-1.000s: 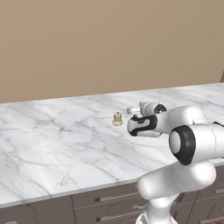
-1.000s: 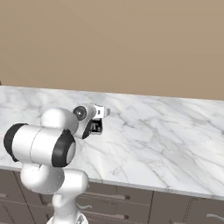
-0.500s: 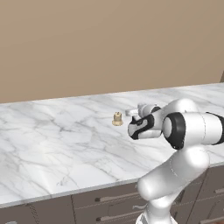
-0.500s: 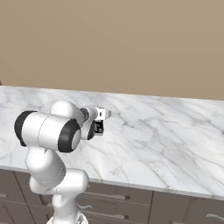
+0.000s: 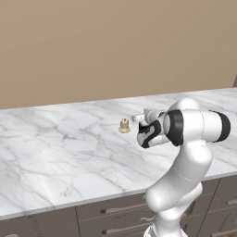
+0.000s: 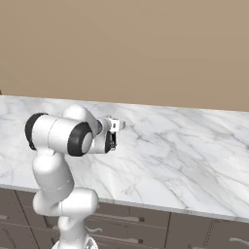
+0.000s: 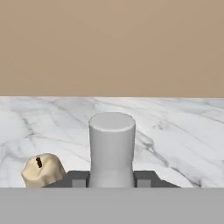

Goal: Open the cabinet directly in front. Then move the liquor and the cup to the dining counter with the candle on it.

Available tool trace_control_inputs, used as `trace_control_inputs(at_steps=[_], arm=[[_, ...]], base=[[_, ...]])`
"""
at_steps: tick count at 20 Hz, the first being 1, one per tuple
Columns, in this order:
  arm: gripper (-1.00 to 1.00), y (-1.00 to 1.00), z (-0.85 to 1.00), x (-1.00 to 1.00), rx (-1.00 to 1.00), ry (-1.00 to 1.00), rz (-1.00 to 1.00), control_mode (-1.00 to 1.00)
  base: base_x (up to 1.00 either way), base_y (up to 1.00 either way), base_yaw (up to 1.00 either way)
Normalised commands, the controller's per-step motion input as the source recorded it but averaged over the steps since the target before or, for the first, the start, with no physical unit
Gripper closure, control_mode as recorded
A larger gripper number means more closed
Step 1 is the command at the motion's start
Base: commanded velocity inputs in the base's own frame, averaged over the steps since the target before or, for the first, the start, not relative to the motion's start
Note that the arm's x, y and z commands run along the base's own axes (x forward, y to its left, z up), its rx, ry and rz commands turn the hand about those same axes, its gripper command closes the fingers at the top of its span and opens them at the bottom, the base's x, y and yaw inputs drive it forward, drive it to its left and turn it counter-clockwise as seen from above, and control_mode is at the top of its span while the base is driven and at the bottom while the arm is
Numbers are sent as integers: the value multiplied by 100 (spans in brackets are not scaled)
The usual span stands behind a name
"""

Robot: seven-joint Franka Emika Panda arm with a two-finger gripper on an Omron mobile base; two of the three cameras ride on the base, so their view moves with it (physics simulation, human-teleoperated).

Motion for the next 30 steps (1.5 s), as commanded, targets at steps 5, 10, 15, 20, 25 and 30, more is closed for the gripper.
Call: trace_control_inputs(at_steps=[5,10,15,20,25,30], arm=[[100,0,-19,24,0,0,0,-100],[100,0,-32,8,0,0,0,-100],[100,-11,-44,-25,0,-9,0,-100],[100,-19,-45,-65,0,-20,0,-100],[-100,1,-34,-24,0,-8,0,-100],[-100,21,-9,0,0,0,0,-100]], base=[[0,0,0],[0,0,0],[0,0,0],[0,0,0],[0,0,0],[0,0,0]])
